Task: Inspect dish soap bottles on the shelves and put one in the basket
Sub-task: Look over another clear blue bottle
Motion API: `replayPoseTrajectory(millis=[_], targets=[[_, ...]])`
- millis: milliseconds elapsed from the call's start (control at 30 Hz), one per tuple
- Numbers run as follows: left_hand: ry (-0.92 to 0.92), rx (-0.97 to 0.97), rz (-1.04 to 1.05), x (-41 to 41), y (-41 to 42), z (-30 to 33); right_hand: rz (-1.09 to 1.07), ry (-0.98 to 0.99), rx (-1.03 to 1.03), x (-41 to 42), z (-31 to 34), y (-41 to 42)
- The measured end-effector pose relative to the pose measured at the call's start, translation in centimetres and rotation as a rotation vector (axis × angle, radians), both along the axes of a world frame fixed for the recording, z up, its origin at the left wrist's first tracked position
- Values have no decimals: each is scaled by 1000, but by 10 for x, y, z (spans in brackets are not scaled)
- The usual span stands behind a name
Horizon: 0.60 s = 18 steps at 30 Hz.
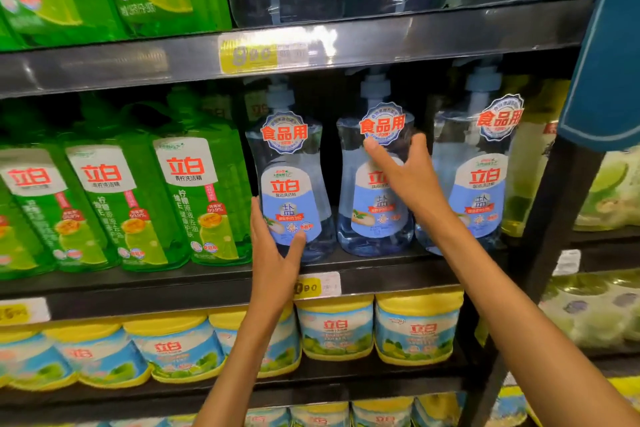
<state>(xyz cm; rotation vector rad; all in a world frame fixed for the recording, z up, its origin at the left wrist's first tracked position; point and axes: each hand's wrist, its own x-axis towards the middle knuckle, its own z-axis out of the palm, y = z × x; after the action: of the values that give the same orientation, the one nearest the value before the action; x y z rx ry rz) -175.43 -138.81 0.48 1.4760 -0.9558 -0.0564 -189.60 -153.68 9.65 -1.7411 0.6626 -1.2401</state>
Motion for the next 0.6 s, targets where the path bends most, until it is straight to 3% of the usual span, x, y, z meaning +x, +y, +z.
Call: replayPoseTrajectory(millis=[100, 200, 267, 433, 600], targets=[[-95, -2, 95, -11, 0, 1, 17, -23, 19, 5, -5, -8], [-388, -60, 342, -29, -1, 3, 9, -33, 18, 8, -4, -10], [-454, -100, 338, -47, -3, 6, 20, -60, 11, 6, -2, -8], [-117, -37, -29, -87, -3, 18, 106, -164, -8, -17, 4, 20], [179, 69, -382, -94, 4, 19, 237, -245, 219, -46, 10, 49]])
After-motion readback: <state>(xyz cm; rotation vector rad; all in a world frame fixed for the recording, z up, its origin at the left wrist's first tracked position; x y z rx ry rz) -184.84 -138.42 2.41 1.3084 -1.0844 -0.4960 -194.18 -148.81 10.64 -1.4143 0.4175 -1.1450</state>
